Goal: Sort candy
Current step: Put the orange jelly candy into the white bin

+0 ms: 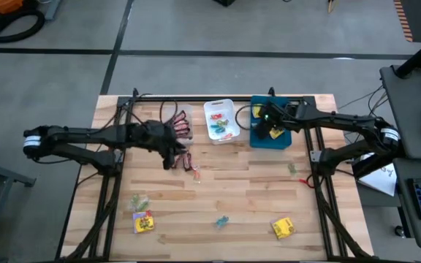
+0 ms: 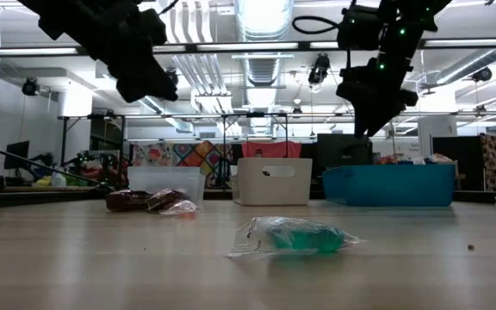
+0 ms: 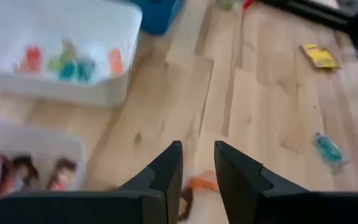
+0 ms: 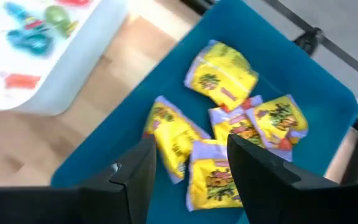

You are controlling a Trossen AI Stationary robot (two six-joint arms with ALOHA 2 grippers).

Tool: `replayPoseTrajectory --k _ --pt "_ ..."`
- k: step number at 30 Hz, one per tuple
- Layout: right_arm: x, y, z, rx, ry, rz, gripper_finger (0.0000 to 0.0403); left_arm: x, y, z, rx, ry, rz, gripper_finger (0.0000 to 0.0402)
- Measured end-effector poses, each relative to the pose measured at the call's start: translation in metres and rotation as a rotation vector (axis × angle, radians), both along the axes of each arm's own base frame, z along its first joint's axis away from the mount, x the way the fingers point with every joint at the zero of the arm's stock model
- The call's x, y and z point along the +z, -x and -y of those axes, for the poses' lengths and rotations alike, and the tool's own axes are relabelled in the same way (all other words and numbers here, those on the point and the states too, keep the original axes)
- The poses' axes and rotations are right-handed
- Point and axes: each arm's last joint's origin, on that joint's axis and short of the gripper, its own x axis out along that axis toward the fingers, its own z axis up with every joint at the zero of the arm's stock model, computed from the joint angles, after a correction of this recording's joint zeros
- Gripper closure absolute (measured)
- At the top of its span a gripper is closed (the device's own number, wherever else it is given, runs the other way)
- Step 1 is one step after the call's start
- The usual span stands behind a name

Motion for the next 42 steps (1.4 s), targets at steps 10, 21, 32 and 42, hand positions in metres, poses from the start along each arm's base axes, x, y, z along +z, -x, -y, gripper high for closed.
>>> replayPoseTrajectory --k 10,21,32,42 --pt "0.000 -0.015 -0.040 0.140 -0.016 0.019 0.0215 -0.028 -0.007 0.025 0.230 0.247 -0.190 0.0325" --pt "-0.001 -0.020 -0.065 0.228 -0.025 0.010 0.0216 -0.072 -0.038 0.060 0.408 0.378 -0.350 0.0325" --pt "-0.001 -0.020 -0.065 0.233 -0.022 0.007 0.0216 -0.090 -0.090 0.075 0.519 0.309 -0.405 0.0306" --pt "-0.002 -0.017 -0.066 0.243 -0.029 -0.026 0.0216 -0.105 -0.110 0.079 0.598 0.218 -0.407 0.0204"
